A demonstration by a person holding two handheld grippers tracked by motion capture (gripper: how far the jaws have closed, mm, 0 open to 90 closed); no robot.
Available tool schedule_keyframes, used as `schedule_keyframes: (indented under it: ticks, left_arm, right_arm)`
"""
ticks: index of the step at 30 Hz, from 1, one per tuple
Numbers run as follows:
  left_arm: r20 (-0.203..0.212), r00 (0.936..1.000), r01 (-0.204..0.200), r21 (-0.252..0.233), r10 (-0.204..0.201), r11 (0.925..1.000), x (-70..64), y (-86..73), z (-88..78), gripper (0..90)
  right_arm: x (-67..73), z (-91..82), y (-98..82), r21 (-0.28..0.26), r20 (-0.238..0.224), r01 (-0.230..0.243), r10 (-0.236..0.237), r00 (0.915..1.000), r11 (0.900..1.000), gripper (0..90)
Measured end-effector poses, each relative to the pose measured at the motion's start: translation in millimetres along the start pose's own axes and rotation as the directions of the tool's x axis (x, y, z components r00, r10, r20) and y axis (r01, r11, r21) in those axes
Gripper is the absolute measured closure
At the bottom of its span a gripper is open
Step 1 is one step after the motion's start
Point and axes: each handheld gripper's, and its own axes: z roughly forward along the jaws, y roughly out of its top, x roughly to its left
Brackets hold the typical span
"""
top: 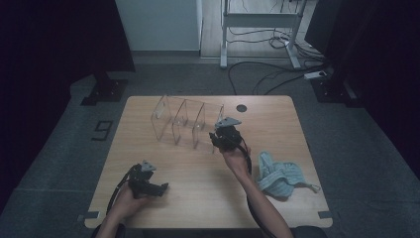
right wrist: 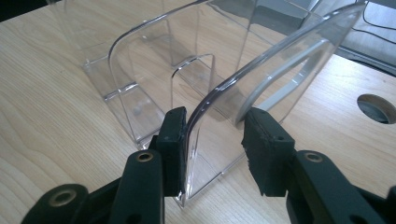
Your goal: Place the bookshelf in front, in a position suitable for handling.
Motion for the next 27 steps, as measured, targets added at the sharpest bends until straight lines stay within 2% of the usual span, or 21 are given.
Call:
schedule_keyframes:
  ticks: [9, 10, 14, 16, 20, 22, 27]
  left_arm:
    - [0.0, 1.0, 0.0, 0.0, 0.0, 1.0, 0.0, 0.0, 0.0, 0.0]
    - [0.001, 1.0, 0.0, 0.0, 0.0, 1.0, 0.0, 0.0, 0.0, 0.0]
    - [0.002, 1.0, -0.003, 0.002, 0.003, 1.0, 0.2, 0.0, -0.2, 0.0]
    - [0.002, 1.0, -0.003, 0.004, 0.003, 1.0, 0.1, 0.0, -0.3, 0.0]
    - [0.002, 1.0, -0.003, 0.004, 0.003, 1.0, 0.1, 0.0, -0.4, 0.0]
    - [0.002, 1.0, -0.003, 0.004, 0.003, 1.0, 0.1, 0.0, -0.3, 0.0]
    - [0.002, 1.0, -0.004, 0.004, 0.004, 1.0, 0.1, 0.0, -0.4, 0.0]
  right_arm:
    - [-11.3, -6.4, -6.0, -0.003, -0.008, -0.025, 0.025, 0.9996, 1.0, 62.4]
    - [-15.8, -9.3, -8.2, -0.011, 0.002, -0.031, 0.031, 0.9995, 0.999, 73.1]
    - [-26.8, -15.0, -11.9, -0.02, -0.023, -0.051, 0.051, 0.9984, 0.998, 82.2]
    - [-29.4, -17.2, -12.2, -0.023, -0.013, -0.043, 0.043, 0.999, 0.999, 84.6]
    - [-32.2, -19.3, -11.4, -0.023, -0.009, -0.04, 0.039, 0.9992, 0.999, 79.8]
    - [-32.1, -19.8, -9.1, -0.025, -0.007, -0.045, 0.045, 0.999, 0.999, 69.0]
    - [-30.8, -15.7, -3.4, -0.03, 0.008, -0.063, 0.063, 0.998, 0.998, 61.7]
